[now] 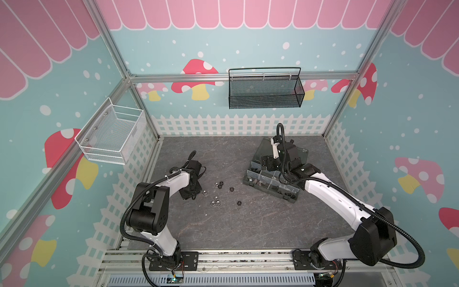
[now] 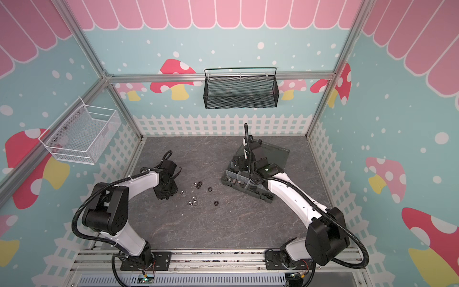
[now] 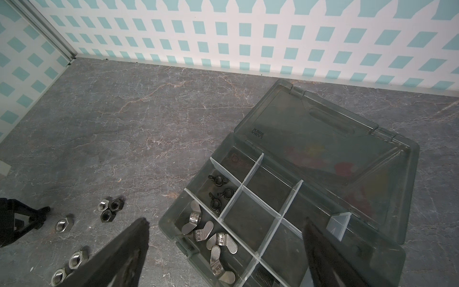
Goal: Sort the screws and nuts into containers
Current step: Pick up the nut from the middle-left of the table.
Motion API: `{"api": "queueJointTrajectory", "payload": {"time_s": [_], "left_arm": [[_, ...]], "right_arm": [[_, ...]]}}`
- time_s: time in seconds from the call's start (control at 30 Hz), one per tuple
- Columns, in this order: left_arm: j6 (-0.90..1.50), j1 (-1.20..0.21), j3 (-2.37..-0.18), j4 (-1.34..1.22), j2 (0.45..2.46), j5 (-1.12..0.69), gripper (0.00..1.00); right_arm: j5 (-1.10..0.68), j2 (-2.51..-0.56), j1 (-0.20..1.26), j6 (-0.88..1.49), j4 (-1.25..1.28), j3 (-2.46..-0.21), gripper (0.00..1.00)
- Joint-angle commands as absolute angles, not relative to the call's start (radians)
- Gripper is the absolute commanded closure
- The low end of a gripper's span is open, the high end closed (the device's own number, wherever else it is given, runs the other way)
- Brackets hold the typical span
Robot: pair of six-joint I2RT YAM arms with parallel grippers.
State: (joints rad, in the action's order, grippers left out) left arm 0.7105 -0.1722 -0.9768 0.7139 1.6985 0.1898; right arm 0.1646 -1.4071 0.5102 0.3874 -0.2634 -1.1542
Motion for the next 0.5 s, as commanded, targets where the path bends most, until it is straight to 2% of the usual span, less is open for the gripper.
{"api": "queueJointTrajectory", "payload": {"time_s": [0.0,0.17,0.47], "left_arm": [[0.718,-0.166,-0.953,0.707,1.717,0.193,0.62],[0.715,-0.166,-0.956,0.698,1.734,0.193,0.64],[0.712,-0.160,-0.963,0.698,1.739,0.189,0.60]], "right_arm": [[0.160,-1.418,0.506,0.399,-0.247,-1.151,0.03],[0.165,-1.416,0.507,0.399,-0.247,-1.143,0.03],[0.163,-1.416,0.507,0.398,-0.246,-1.146,0.03]]}}
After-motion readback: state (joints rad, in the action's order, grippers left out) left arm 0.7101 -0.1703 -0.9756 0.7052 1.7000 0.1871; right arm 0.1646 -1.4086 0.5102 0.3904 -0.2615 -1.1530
